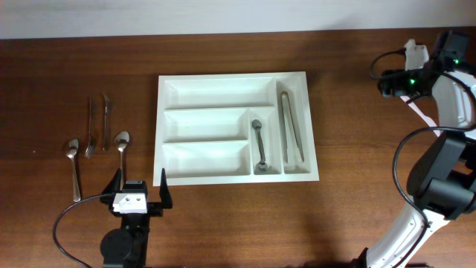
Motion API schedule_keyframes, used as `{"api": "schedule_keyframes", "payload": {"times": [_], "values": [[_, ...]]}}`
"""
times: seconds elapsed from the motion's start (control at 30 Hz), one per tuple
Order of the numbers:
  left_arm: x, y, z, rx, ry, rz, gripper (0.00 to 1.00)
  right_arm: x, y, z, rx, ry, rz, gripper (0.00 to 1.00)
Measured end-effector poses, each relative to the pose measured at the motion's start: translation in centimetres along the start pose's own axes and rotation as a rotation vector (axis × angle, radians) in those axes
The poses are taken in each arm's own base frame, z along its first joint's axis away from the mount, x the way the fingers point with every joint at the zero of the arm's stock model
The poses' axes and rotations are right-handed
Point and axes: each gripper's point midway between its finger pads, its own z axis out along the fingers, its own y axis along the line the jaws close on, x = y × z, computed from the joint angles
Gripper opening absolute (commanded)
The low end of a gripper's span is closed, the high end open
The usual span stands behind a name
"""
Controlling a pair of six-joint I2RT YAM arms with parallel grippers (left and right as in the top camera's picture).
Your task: Pack container
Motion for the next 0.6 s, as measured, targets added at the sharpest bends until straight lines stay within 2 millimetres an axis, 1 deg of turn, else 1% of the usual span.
{"api": "schedule_keyframes", "payload": {"times": [0.17, 0.33, 0.43, 0.5, 0.6], "values": [[0.0, 0.0, 0.0, 0.0, 0.0, 0.0, 0.99, 1.8, -4.6, -0.7, 0.105, 0.037, -0.034, 0.99], [0.0, 0.0, 0.0, 0.0, 0.0, 0.0, 0.99, 3.8, -9.1, -1.7, 0.164, 0.057, -0.034, 0.99], [0.0, 0.0, 0.0, 0.0, 0.0, 0.0, 0.99, 4.6, -11.2, -2.1, 0.192, 0.053, -0.018, 0.99], [0.0, 0.0, 0.0, 0.0, 0.0, 0.0, 0.99, 5.2, -12.2, -2.0, 0.202, 0.055, -0.01, 0.99], [0.0, 0.0, 0.0, 0.0, 0.0, 0.0, 0.99, 6.3, -13.1, -0.5, 0.199, 0.076, 0.001, 0.99]]}}
